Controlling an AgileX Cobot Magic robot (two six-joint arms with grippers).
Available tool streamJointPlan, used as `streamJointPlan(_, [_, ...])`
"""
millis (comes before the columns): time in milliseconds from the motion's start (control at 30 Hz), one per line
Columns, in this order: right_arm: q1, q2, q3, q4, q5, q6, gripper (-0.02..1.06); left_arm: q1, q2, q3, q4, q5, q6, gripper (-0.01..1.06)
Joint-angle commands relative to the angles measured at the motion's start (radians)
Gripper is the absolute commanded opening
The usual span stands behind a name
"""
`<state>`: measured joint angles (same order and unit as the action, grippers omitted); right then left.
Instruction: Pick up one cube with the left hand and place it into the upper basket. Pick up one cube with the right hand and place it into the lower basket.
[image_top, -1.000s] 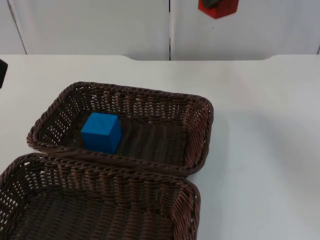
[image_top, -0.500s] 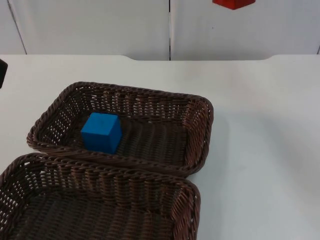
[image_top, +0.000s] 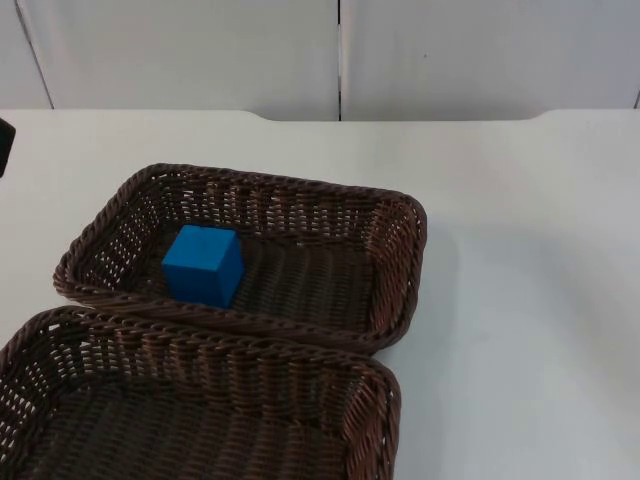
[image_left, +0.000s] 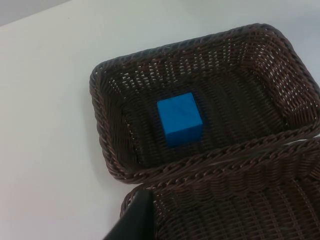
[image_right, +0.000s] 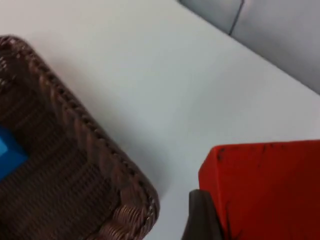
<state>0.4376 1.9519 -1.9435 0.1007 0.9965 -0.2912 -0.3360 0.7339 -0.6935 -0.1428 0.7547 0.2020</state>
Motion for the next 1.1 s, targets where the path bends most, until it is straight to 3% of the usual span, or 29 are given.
streamJointPlan(0, [0.022,-0.016,-0.008,-0.008,0.011,-0.021,0.00,-0.008,-0.006,0.004,0.004,-0.002,0.002,1.05])
streamJointPlan(433, [0.192,-0.016,0.048,-0.034,0.026,-0.019,0.00,-0.008,-0.006,0.004,0.004,-0.002,0.002,1.05])
streamJointPlan(667, [0.235,-0.065,0.216,-0.011,-0.080,-0.024,0.00,-0.008,-0.006,0.004,0.002,0.000,0.002,1.05])
streamJointPlan(1067, [0.315,-0.135,0.377,0.010,-0.164,-0.043,0.00,-0.008,-0.006,0.004,0.000,0.000,0.002,1.05])
